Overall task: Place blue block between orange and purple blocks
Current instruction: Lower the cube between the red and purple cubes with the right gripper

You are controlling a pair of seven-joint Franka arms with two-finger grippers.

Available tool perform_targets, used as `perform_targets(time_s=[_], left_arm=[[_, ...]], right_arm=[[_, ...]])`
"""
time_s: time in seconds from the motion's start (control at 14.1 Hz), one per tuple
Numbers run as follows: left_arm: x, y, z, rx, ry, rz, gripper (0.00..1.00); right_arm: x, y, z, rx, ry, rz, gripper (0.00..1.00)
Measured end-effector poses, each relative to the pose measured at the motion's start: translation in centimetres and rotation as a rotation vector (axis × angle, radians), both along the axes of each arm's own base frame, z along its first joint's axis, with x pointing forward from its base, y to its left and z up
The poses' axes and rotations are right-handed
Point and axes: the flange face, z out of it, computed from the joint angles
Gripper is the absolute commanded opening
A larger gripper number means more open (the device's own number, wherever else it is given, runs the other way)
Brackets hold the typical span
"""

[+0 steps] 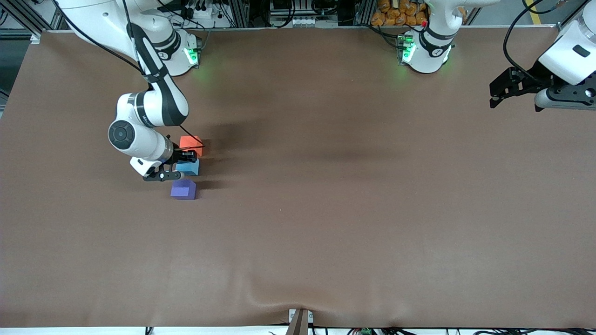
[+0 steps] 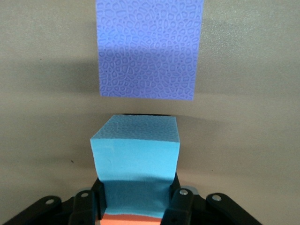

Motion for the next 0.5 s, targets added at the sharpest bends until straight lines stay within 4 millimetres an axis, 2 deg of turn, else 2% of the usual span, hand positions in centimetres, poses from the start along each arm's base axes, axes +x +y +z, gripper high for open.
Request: perform_targets(time_s=[0.28, 0.35, 0.5], left_arm=[[0.0, 0.0, -0.01, 0.0, 0.0, 0.0, 1.0], [0.0, 0.0, -0.01, 0.0, 0.0, 0.0, 1.0], [0.0, 0.0, -0.01, 0.0, 0.0, 0.0, 1.0]], right_arm=[[-0.19, 0.33, -0.56, -0.003, -0.005, 0.007, 0.0], [-0.21, 0.4, -0.57, -0.003, -0.005, 0.008, 0.03], [-0.22, 0.41, -0.58, -0.003, -0.005, 0.008, 0.21]])
